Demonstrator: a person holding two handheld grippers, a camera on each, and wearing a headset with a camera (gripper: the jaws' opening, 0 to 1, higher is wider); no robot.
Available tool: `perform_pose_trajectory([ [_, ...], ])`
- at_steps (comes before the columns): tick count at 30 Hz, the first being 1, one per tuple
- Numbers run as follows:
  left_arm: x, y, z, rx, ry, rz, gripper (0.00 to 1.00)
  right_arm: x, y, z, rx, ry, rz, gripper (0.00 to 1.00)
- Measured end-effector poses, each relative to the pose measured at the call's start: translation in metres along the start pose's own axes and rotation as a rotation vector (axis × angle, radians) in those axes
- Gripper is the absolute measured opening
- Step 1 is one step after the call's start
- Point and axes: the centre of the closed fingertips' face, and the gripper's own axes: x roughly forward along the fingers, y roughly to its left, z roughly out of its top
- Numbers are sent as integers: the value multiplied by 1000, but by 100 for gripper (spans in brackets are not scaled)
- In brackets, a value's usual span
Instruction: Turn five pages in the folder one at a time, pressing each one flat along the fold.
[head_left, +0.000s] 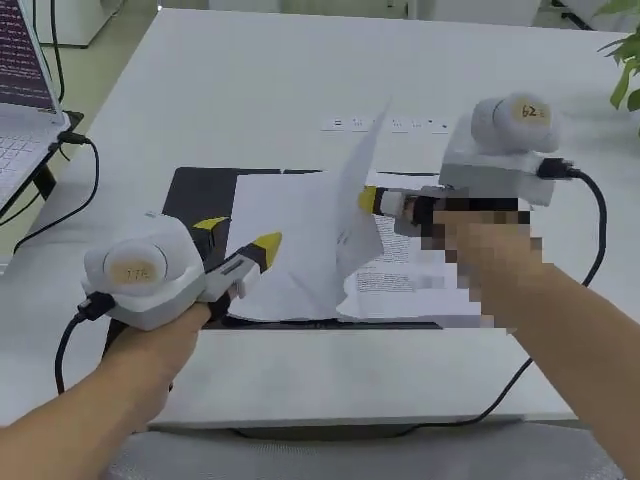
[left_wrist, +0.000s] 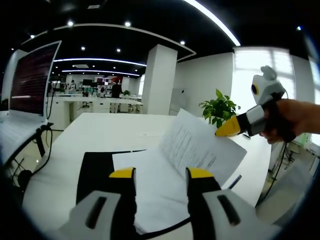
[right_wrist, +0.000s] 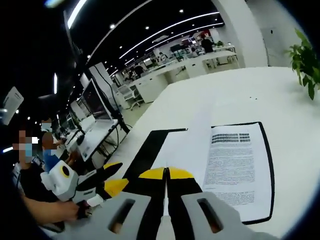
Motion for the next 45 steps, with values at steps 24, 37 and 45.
perform_pose_trajectory([
  [24, -24, 42, 2, -25, 9, 47, 38, 100, 49, -50, -198, 221, -17, 0],
  [37, -36, 58, -23, -57, 71, 77, 38, 144, 45, -87, -170, 292, 40, 0],
  [45, -32, 55, -34, -64, 118, 54, 37, 151, 54, -103, -94, 279, 89, 1],
])
